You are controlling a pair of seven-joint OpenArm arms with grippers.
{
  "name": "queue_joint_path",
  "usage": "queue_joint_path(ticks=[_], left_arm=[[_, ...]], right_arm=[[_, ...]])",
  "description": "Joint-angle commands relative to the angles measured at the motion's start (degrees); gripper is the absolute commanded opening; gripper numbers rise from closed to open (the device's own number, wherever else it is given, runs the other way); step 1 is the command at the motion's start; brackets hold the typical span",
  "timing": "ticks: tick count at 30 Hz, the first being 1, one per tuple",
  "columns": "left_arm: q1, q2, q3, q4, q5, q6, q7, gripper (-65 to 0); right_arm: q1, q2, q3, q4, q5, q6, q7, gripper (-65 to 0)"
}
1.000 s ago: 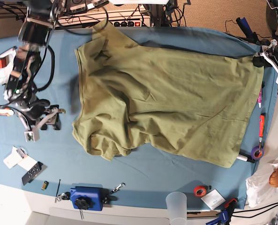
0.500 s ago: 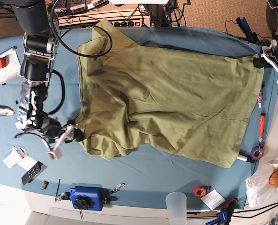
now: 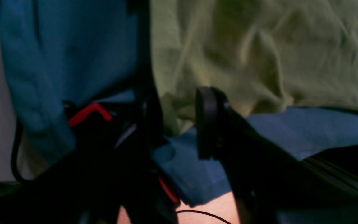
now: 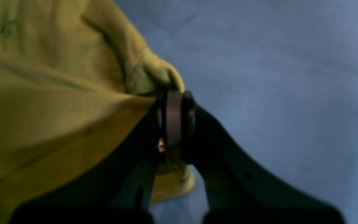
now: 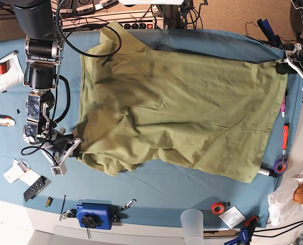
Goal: Layout the t-shirt on the table in an organized manner, then fold the t-shirt properly
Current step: 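Drag the shirt hem corner outward with the right gripper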
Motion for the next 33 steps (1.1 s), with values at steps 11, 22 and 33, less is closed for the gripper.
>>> queue_joint_path(ticks=[11,22,33], left_arm=[[-0.1,-1.4,-0.5,0.7,-1.0,0.2,-0.2,-43.3],[-0.2,-1.4,-0.5,0.7,-1.1,0.2,-0.2,-43.3],[-0.3,-1.4,-0.5,0.7,-1.0,0.2,-2.7,-43.3]], right_arm=[[1.7,1.0,0.3,0.9,-7.1,-13.0,4.4,-65.0],[1.5,1.0,0.3,0.9,-7.2,-4.3,-0.8,-49.3],[1.6,1.3,7.4,7.4,-10.4,-8.6,1.6,-44.9]])
